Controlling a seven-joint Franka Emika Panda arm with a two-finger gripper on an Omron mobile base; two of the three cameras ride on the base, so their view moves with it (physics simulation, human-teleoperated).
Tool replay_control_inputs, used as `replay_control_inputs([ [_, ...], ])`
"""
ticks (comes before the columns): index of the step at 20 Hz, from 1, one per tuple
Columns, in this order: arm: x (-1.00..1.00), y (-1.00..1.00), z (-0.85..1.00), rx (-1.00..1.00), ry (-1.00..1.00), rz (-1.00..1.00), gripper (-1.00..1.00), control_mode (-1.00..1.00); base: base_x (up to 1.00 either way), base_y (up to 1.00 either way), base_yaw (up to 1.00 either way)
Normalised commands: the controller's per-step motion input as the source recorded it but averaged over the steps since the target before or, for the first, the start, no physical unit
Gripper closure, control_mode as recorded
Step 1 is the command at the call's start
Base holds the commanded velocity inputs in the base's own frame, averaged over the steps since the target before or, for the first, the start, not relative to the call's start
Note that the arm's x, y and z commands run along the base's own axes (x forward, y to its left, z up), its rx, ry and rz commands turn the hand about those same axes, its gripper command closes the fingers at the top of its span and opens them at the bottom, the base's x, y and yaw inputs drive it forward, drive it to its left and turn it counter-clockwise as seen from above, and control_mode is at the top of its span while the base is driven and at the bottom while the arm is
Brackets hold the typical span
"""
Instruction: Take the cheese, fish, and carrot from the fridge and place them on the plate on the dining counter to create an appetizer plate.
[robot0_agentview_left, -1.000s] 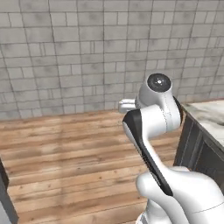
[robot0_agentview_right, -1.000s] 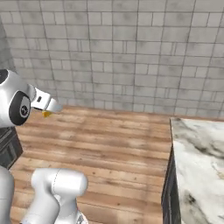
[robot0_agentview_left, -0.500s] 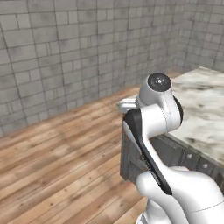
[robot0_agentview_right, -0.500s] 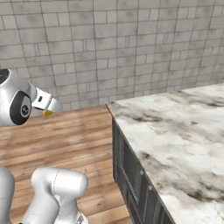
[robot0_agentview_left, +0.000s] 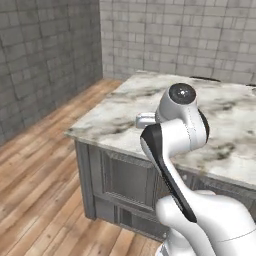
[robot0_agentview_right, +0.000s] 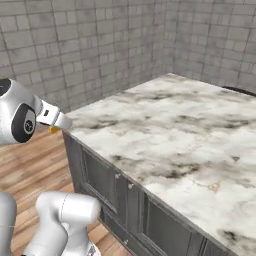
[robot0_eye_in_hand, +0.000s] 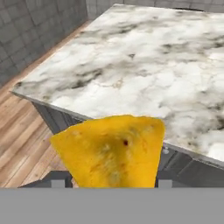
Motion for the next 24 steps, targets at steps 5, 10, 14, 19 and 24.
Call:
replay_control_inputs([
  [5, 0.0, 0.0, 0.0, 0.0, 0.0, 0.0, 1.0, 1.0, 0.0, 0.0, -0.72],
  [10, 0.0, 0.0, 0.0, 0.0, 0.0, 0.0, 1.0, 1.0, 0.0, 0.0, -0.71],
  [14, 0.0, 0.0, 0.0, 0.0, 0.0, 0.0, 1.0, 1.0, 0.0, 0.13, -0.64],
  [19, 0.0, 0.0, 0.0, 0.0, 0.0, 0.0, 1.0, 1.0, 0.0, 0.92, -0.29],
  [24, 0.0, 0.0, 0.0, 0.0, 0.0, 0.0, 1.0, 1.0, 0.19, 1.0, -0.19],
])
